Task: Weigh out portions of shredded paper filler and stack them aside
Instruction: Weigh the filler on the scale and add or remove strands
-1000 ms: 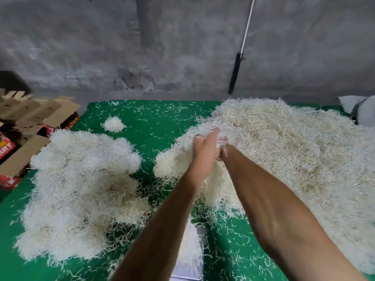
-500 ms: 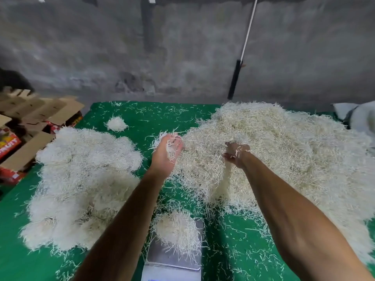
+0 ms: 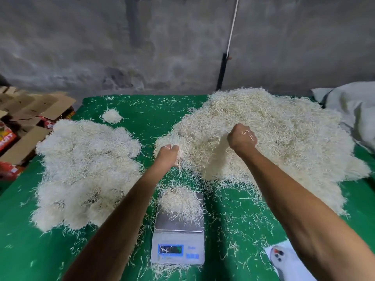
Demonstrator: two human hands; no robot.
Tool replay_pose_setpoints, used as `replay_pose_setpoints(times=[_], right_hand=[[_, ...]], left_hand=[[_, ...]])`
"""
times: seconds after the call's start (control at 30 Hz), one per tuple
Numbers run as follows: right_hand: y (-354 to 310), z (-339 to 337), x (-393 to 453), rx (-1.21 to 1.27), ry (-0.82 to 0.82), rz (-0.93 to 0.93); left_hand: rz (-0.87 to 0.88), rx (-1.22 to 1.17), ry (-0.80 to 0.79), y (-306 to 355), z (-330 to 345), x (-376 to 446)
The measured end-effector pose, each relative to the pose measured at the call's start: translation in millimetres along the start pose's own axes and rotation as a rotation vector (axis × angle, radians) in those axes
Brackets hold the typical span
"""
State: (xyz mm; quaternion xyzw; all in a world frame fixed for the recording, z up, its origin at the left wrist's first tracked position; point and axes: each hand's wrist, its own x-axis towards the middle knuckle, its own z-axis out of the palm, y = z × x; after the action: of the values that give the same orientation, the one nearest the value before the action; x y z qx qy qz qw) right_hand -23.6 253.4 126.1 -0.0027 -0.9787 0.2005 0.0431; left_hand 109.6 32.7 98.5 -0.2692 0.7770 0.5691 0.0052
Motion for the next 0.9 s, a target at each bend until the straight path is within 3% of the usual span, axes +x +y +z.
replay_pose_setpoints(times=[0.13,0.23,0.3,0.4,0.53,0.67,0.9], right_hand=[[44,20,-27,0.038,-0.115,0.043],[43,38,-57,0.023,-0.425,-0.045],[37,53,-73,-0.035,-0.521,-0.107],[28,71,-93,-0.073,-0.387,-0.135],[28,79,-116,-0.139,-0.267,-0.178],[36,89,-135,-0.059,-0.369,-0.086],[37,88,-147,-0.149,-0.184,-0.213]], left_hand=[[0.156,0.373,-0.032,-32,-9,-16],[0.21,0.478,0.023,-42,-11,-24],[0.217,0.479,0.012,-52,-10,-28],[0.298,0.504,0.02,-69,-7,-34],[0.494,0.705,0.105,-93,-6,-42],[0.401,0.945,-0.113,-125,-2,-46],[0.26,0.461,-0.189,-142,-24,-65]])
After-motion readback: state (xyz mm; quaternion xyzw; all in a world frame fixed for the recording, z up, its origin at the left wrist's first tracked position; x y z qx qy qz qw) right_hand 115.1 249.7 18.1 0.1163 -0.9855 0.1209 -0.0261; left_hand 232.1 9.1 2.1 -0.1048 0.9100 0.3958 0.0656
